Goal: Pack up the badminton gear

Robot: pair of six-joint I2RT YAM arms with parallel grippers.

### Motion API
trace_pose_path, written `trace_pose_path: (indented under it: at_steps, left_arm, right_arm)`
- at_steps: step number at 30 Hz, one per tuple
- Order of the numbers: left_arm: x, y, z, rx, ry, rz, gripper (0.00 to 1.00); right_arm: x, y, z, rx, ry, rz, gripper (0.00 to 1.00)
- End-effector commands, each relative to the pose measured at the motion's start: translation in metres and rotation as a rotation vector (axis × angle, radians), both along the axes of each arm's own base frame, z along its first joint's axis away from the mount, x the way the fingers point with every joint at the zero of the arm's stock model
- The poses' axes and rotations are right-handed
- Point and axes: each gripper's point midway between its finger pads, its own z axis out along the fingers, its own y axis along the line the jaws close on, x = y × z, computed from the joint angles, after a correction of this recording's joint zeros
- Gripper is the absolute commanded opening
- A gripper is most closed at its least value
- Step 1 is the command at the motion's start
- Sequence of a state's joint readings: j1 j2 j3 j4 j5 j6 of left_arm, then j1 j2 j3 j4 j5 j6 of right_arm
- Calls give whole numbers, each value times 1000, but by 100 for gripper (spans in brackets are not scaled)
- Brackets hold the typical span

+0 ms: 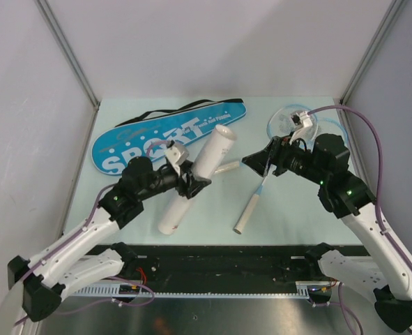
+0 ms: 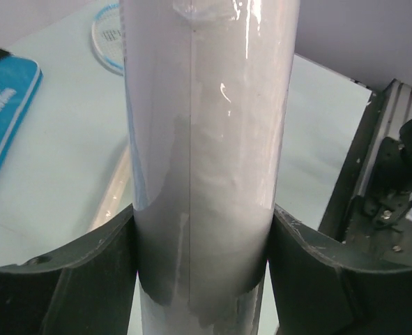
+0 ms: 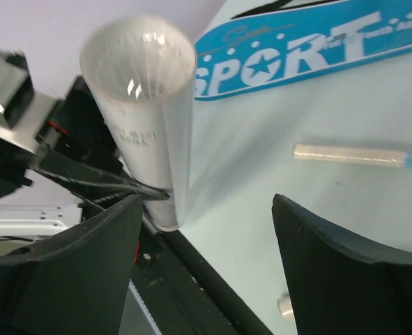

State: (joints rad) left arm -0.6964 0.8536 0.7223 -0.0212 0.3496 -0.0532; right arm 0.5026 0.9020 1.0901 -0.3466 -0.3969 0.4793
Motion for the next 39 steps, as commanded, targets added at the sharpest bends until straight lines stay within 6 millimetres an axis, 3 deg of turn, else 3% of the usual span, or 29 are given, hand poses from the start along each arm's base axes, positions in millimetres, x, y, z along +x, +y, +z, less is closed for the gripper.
trace_pose_path:
  at_steps: [1,2,3,5,6,7,9,10,15,18,24,30,34,39]
  left_arm:
    - [10,-21,36,-107,138,7,19]
    - [13,-26,35,-104,171,4,19]
    - [14,-31,47,-134,201,-2,20]
    - [21,-44,41,-139,299,-14,21]
    - [23,-48,52,-158,311,-23,22]
    - [29,-54,42,-148,360,-28,22]
    - [33,-59,47,-181,434,-46,21]
    - [35,-61,46,-187,461,-47,20]
    - [55,-60,37,-228,560,54,18]
    - [63,-56,37,-265,604,121,20]
    - [74,-49,28,-314,667,234,22]
    - [80,-38,25,-380,677,327,23]
    - [82,-42,34,-479,673,307,25]
    - [82,-47,33,-481,667,296,28]
  right_arm:
    - [9,-26,-42,-165,46,-131,80]
    - [10,-29,-44,-171,53,-152,80]
    - [9,-32,-50,-183,66,-166,80]
    - [9,-33,-54,-192,71,-168,81]
    - [8,-30,-55,-191,68,-154,81]
    - [2,-24,-65,-194,81,-106,82]
    - [-4,-9,-70,-159,64,-35,84]
    - [-12,0,-86,-151,97,26,84]
    - [-45,49,-81,-1,55,216,92]
    - [-53,76,-84,29,50,270,93]
    - [-51,109,-92,88,131,287,97]
    - [-40,118,-97,141,201,222,97]
    - [-32,126,-101,193,280,186,95]
    - [-27,129,-107,214,335,163,91]
